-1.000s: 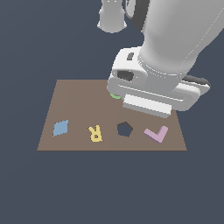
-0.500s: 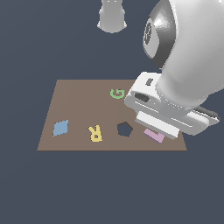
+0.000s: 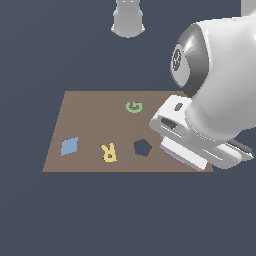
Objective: Insert a designated object into the corresponding slot on a board.
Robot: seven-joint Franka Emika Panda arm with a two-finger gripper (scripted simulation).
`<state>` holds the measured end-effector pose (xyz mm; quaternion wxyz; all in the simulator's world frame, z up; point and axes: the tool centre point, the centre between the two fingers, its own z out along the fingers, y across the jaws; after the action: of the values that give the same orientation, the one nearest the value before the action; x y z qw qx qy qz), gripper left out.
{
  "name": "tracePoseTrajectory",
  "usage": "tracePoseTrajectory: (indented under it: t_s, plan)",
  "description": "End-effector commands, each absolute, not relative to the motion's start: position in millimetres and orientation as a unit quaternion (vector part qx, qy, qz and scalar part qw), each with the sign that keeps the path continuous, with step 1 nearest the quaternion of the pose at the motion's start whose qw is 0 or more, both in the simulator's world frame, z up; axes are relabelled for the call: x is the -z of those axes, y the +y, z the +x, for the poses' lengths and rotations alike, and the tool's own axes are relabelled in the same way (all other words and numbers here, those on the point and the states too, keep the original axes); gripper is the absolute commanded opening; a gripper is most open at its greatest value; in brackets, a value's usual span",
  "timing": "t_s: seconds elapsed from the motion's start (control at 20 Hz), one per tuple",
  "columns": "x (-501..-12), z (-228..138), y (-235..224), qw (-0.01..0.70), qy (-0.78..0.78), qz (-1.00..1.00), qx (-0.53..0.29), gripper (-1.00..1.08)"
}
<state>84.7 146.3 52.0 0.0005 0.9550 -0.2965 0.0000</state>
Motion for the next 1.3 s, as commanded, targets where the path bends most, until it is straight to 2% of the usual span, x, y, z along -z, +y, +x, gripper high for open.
tracePoseTrajectory:
  t_s: [0.0, 0.85, 0.9, 1.25]
  plan:
    - [-50.1, 87.5, 147.8, 0.0, -0.302, 0.953, 0.0, 1.0]
    - [-30.0, 88.0, 147.7, 0.0, -0.303, 0.953, 0.0, 1.0]
    - [-30.0, 88.0, 147.7, 0.0, -0.303, 0.953, 0.0, -1.0]
    - [-30.0, 88.0, 147.7, 0.0, -0.303, 0.953, 0.0, -1.0]
